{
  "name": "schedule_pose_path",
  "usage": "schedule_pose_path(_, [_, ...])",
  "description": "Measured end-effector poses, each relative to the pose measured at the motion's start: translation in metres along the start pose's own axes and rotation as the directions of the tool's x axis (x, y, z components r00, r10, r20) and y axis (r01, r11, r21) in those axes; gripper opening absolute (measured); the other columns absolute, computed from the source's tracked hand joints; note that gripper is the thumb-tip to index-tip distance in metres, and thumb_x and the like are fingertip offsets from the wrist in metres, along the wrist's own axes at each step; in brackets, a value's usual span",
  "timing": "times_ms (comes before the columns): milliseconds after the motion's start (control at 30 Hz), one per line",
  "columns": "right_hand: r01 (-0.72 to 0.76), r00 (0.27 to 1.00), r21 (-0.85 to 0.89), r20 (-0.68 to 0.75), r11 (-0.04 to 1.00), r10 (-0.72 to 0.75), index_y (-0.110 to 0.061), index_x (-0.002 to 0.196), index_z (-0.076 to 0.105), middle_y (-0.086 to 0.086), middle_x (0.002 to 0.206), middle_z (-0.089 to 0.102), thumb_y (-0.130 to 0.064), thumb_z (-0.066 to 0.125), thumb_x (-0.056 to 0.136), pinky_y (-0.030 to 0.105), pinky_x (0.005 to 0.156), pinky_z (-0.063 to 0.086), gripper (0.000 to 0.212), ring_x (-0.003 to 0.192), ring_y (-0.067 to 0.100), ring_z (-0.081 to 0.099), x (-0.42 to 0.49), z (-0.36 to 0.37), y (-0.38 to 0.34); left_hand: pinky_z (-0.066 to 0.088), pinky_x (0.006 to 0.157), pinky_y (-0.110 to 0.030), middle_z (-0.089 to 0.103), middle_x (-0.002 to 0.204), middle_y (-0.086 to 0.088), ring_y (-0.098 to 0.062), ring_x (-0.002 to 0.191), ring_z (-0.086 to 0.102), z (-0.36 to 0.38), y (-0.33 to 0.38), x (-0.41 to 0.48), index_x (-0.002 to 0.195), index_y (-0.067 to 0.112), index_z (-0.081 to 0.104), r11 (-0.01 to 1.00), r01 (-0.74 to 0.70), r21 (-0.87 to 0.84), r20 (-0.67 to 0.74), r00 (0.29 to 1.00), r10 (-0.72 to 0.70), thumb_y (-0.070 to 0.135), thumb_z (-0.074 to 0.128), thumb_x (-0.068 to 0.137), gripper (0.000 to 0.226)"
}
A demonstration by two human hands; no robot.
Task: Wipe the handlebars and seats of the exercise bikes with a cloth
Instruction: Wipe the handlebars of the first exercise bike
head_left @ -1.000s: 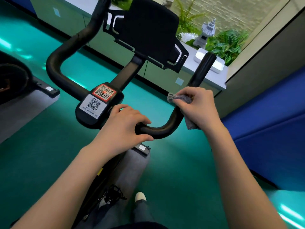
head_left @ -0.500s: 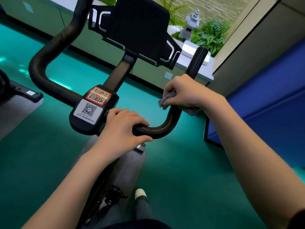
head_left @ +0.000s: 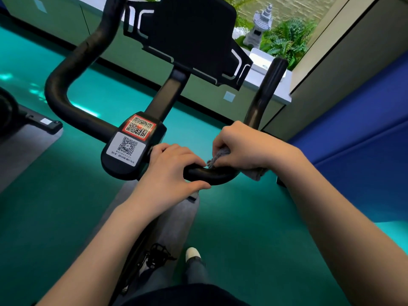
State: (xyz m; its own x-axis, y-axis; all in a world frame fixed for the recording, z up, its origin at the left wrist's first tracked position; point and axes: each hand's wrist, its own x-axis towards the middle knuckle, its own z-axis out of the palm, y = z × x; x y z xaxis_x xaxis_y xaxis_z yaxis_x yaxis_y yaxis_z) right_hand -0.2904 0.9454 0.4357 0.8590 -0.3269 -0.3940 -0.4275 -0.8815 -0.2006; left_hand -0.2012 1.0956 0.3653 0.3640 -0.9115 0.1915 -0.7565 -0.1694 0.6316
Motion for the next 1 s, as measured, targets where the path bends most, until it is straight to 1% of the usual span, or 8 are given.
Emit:
schedule_pose_path(100, [-0.056, 0.975, 0.172, -0.201, 0.984, 0.091, -0.015, 0.085, 0.073, -0.001, 0.077, 0.067, -0.031, 0.073, 0.079, 0.029, 0.071, 0.045, 0.017, 0.079, 0.015, 0.058, -0.012, 0.008, 0.002, 0.016, 0.088, -0.021, 0.059, 0.088, 0.016, -0.011, 0.094, 0.054, -0.001, -0.002, -0.002, 0.092, 0.026, 0.07, 1.0, -0.021, -0.009, 0.018, 1.0, 0.021, 0.044, 0.082, 0.06, 0.039])
schedule_pose_path(267, [-0.094, 0.824, 0.305, -0.511, 0.948, 0.246, -0.011, 0.086, 0.07, 0.003, 0.084, 0.066, -0.021, 0.068, 0.085, 0.032, 0.077, 0.042, 0.009, 0.092, 0.021, 0.053, -0.029, 0.048, -0.007, 0.016, 0.09, -0.02, 0.063, 0.097, 0.012, -0.011, 0.099, 0.055, -0.003, -0.003, -0.003, 0.098, 0.025, 0.068, 0.999, -0.042, -0.001, 0.042, 0.998, 0.042, 0.042, 0.081, 0.062, 0.042])
schedule_pose_path(467, [0.127, 0.453, 0.506, -0.794, 0.853, 0.404, -0.012, 0.089, 0.069, -0.013, 0.084, 0.058, -0.009, 0.07, 0.081, 0.013, 0.076, 0.042, 0.008, 0.084, 0.016, 0.06, -0.043, 0.088, -0.025, 0.018, 0.089, -0.021, 0.064, 0.095, 0.011, -0.013, 0.096, 0.056, -0.004, -0.002, -0.003, 0.094, 0.022, 0.069, 0.999, -0.05, -0.001, 0.036, 0.998, 0.05, 0.036, 0.083, 0.062, 0.037])
schedule_pose_path(567, [0.133, 0.293, 0.564, -0.808, 0.815, 0.511, -0.008, 0.096, 0.066, -0.014, 0.093, 0.058, -0.007, 0.069, 0.084, 0.023, 0.08, 0.047, 0.012, 0.089, 0.02, 0.059, -0.043, 0.095, -0.012, 0.017, 0.089, -0.02, 0.064, 0.092, 0.012, -0.008, 0.094, 0.052, -0.003, -0.002, -0.003, 0.091, 0.023, 0.069, 0.999, -0.048, -0.025, 0.017, 0.999, 0.048, 0.034, 0.083, 0.063, 0.033])
schedule_pose_path(700, [0.133, 0.244, 0.566, -0.814, 0.814, 0.526, 0.001, 0.093, 0.062, 0.007, 0.101, 0.062, -0.001, 0.068, 0.083, 0.019, 0.089, 0.044, 0.012, 0.097, 0.017, 0.059, -0.046, 0.127, -0.027, 0.019, 0.087, -0.021, 0.064, 0.089, 0.011, -0.012, 0.091, 0.056, -0.001, -0.002, -0.003, 0.089, 0.023, 0.068, 0.999, -0.045, -0.023, 0.008, 0.999, 0.045, 0.031, 0.084, 0.063, 0.032])
schedule_pose_path(833, [0.232, 0.189, 0.587, -0.809, 0.776, 0.556, -0.01, 0.095, 0.061, -0.001, 0.099, 0.06, -0.014, 0.063, 0.087, 0.02, 0.088, 0.044, 0.009, 0.097, 0.007, 0.058, -0.053, 0.14, -0.029, 0.019, 0.088, -0.022, 0.064, 0.089, 0.012, -0.012, 0.092, 0.056, -0.001, -0.002, -0.004, 0.089, 0.024, 0.067, 0.999, -0.048, -0.013, 0.014, 0.999, 0.048, 0.032, 0.083, 0.064, 0.031])
schedule_pose_path(933, [0.239, 0.09, 0.745, -0.656, 0.623, 0.749, -0.018, 0.096, 0.056, -0.002, 0.096, 0.059, -0.021, 0.061, 0.089, 0.039, 0.084, 0.051, 0.01, 0.092, 0.014, 0.058, -0.045, 0.126, -0.013, 0.018, 0.089, -0.021, 0.064, 0.09, 0.012, -0.01, 0.093, 0.055, -0.002, -0.001, -0.005, 0.091, 0.025, 0.066, 0.999, -0.047, -0.015, 0.021, 0.999, 0.047, 0.034, 0.082, 0.066, 0.03])
schedule_pose_path(1000, [0.223, 0.102, 0.803, -0.583, 0.553, 0.806, -0.014, 0.097, 0.057, 0.004, 0.097, 0.06, -0.019, 0.061, 0.089, 0.049, 0.082, 0.049, 0.011, 0.091, 0.02, 0.059, -0.037, 0.125, -0.012, 0.019, 0.089, -0.022, 0.064, 0.09, 0.012, -0.01, 0.093, 0.055, -0.002, -0.001, -0.005, 0.091, 0.025, 0.066, 0.999, -0.048, -0.014, 0.023, 0.999, 0.048, 0.034, 0.081, 0.066, 0.03])
